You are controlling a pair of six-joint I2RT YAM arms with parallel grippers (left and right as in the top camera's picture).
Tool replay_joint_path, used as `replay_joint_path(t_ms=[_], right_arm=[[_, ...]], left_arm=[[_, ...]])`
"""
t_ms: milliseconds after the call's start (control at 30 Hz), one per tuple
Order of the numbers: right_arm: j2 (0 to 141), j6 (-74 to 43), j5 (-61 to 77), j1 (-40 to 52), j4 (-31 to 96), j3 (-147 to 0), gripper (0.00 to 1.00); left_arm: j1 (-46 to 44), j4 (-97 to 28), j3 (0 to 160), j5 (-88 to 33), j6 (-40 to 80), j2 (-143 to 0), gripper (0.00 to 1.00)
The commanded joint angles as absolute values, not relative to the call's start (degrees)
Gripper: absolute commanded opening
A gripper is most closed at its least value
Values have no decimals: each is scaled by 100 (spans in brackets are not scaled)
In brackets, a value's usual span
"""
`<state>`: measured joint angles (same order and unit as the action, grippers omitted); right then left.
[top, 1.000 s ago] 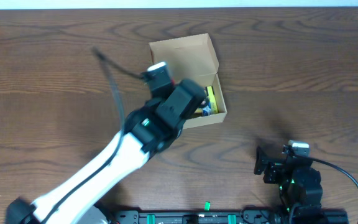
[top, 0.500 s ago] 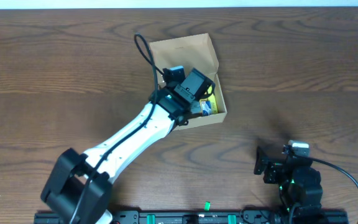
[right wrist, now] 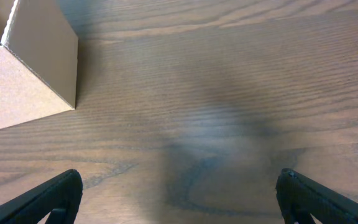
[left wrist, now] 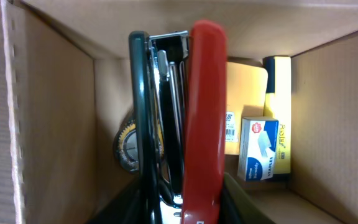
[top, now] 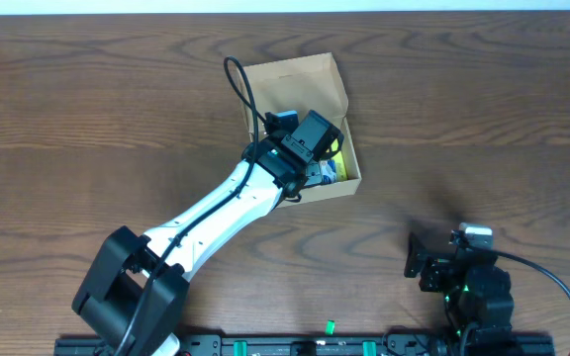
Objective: Pack container
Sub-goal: 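Lift the stapler with the left gripper and lower it into the box, then open the left gripper and withdraw it from the box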
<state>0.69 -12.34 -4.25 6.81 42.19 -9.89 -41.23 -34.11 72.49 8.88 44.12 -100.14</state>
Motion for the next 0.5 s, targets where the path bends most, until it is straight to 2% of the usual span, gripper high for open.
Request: replay_joint_path(t_ms=[0, 67, 467], right_arm=[[32, -1151, -405, 644, 4235, -928, 99], [32, -1151, -405, 646, 4235, -928, 99], [32, -1151, -405, 644, 4235, -928, 99]], left_arm=[[-4082, -3409, 7415, 895, 4368, -10062, 55], [-4082, -3406, 7415, 895, 4368, -10062, 57], [-4082, -3365, 7452, 915, 4368, -9946, 58]])
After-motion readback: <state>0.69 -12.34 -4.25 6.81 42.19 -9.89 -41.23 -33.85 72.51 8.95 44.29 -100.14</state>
